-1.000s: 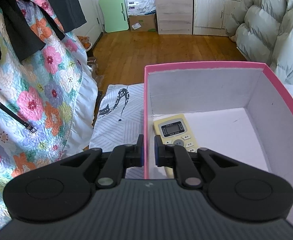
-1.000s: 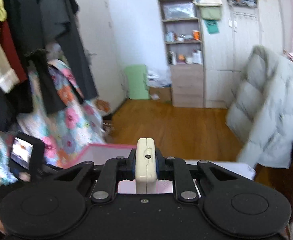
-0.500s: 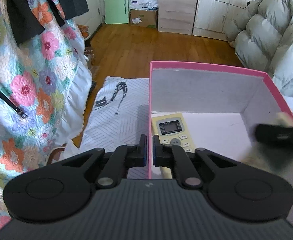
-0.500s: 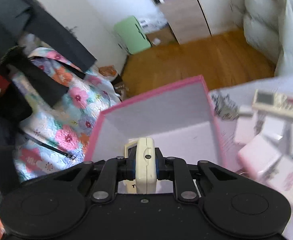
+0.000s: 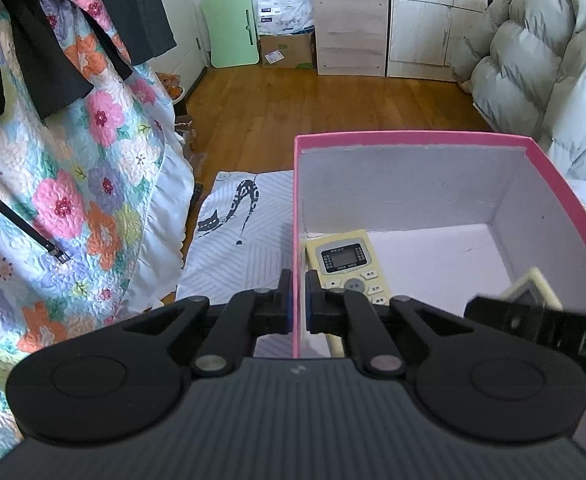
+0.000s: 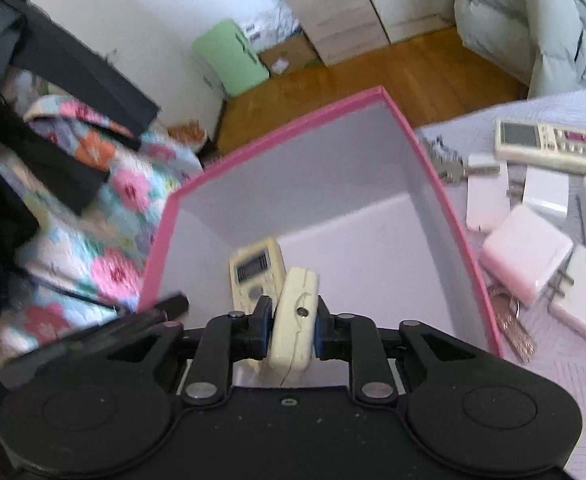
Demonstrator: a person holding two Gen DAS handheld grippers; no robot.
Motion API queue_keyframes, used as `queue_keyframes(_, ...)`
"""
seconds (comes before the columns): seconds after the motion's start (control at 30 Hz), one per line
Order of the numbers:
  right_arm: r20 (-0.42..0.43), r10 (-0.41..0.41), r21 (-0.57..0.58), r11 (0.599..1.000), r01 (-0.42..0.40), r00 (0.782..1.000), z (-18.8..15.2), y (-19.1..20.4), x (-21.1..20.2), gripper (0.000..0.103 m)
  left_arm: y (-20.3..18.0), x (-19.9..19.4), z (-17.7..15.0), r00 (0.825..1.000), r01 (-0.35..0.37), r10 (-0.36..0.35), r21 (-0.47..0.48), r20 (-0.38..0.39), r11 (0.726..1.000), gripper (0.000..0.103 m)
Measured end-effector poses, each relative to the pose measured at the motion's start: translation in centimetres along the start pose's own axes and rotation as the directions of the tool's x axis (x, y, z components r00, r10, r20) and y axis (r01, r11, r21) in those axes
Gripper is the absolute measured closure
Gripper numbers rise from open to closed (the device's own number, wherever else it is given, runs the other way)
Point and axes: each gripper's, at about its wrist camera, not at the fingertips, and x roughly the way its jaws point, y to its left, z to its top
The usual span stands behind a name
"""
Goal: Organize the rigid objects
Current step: 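Drop the white remote into the pink box and open the right gripper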
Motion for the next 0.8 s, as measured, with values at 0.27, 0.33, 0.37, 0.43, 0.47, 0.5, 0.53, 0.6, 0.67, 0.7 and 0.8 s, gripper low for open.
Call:
queue_keyframes(0.27,-0.073,-0.026,-0.073,0.997,0.021,0.997,-0.4,0.5,0.7,0.073,0.2,-0.1,-0.1,1.0,0.017,-0.017,-0.018,0.006,1.0,0.098)
queue_keyframes(0.33,-0.114,-0.01,-0.078,0.997,0.001,0.993,-0.5,0.9,1.3,0.067,0.2,-0.1,-0.1,1.0,0.018,-0.018,-0.022,0.004,1.0,0.098)
queue_keyframes(0.37,-0.137,-0.019,-0.088,0.996,0.007,0.99,-0.6,1.0,1.5,0.06,0.2,-0.1,-0.1,1.0,0.01,-0.01,-0.015,0.005,1.0,0.098)
queue_keyframes(0.43,-0.136,-0.088,-0.13,0.989,0.07,0.987,-0.9,1.0,1.5,0.039,0.1,-0.2,-0.1,1.0,0.012,-0.011,-0.012,0.008,1.0,0.098)
queue_keyframes(0.47,-0.114,-0.117,-0.159,0.982,0.098,0.987,-1.0,1.0,1.2,0.039,0.0,-0.2,-0.1,1.0,0.014,-0.014,-0.014,0.008,1.0,0.098)
queue_keyframes(0.5,-0.091,-0.123,-0.183,0.978,0.104,0.988,-1.0,1.0,0.7,0.04,0.0,-0.1,-0.1,1.0,0.013,-0.013,-0.014,0.007,1.0,0.098)
queue_keyframes(0.53,-0.081,-0.101,-0.192,0.978,0.083,0.992,-0.9,0.9,0.1,0.04,0.0,-0.1,-0.1,1.0,0.015,-0.015,-0.014,0.004,1.0,0.098)
queue_keyframes(0.6,-0.116,-0.047,-0.188,0.982,0.025,0.992,-0.8,0.7,-0.7,0.04,0.0,-0.1,-0.1,1.0,0.009,-0.009,-0.008,0.005,1.0,0.098)
queue_keyframes(0.67,-0.128,-0.026,-0.194,0.981,0.0,0.991,-0.8,0.6,-1.7,0.041,0.0,-0.1,-0.1,1.0,0.011,-0.011,-0.009,0.005,1.0,0.098)
queue_keyframes(0.7,-0.126,-0.014,-0.216,0.976,-0.014,0.992,-0.9,0.7,-2.5,0.041,-0.1,-0.1,-0.1,1.0,0.011,-0.011,-0.01,0.005,1.0,0.098)
queue_keyframes(0.8,-0.102,0.024,-0.308,0.95,-0.054,0.994,-1.5,1.0,-5.5,0.041,-0.1,-0.1,-0.1,1.0,0.014,-0.014,-0.012,0.005,1.0,0.098)
